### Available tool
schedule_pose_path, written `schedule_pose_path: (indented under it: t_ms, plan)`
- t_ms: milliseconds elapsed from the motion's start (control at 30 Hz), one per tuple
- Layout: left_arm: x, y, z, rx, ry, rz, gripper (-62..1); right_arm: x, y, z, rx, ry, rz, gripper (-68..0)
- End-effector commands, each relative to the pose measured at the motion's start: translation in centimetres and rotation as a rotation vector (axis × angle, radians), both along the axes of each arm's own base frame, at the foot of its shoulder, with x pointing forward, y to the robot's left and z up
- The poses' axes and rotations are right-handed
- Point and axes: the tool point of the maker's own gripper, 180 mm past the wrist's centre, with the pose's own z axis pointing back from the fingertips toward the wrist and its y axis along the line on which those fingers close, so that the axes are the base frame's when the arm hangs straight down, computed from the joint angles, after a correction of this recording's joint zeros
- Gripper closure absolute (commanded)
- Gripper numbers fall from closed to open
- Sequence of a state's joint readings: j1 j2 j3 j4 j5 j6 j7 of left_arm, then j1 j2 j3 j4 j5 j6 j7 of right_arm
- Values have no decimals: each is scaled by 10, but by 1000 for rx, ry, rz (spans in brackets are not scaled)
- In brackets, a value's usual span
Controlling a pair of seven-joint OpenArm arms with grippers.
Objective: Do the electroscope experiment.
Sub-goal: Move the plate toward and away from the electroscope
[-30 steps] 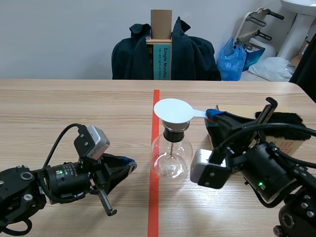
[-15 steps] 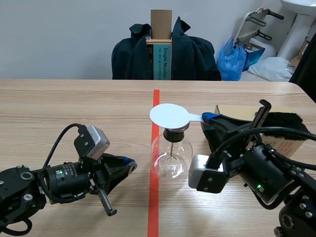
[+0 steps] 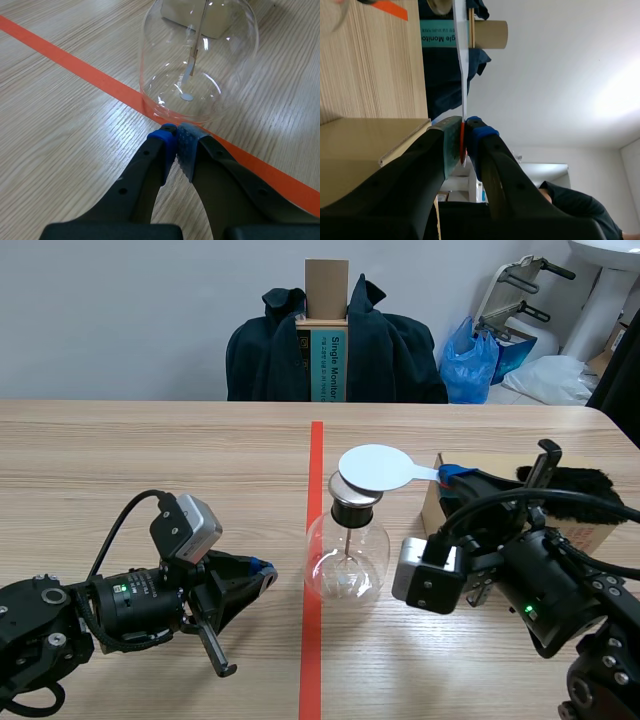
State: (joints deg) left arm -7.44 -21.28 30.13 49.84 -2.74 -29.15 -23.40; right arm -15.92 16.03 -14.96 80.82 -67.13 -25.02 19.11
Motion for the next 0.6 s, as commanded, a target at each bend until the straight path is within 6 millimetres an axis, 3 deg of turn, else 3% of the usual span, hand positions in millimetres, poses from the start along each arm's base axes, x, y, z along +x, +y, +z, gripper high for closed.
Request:
schedule_pose_path:
  t_ms: [0, 567]
  plan:
    - [5, -2, 10, -24, -25, 3, -21, 8, -9, 13, -18, -47, -18, -8]
    - [4, -2, 9, -24, -22, 3, -21, 15, -32, 18, -19, -62, -88, -8]
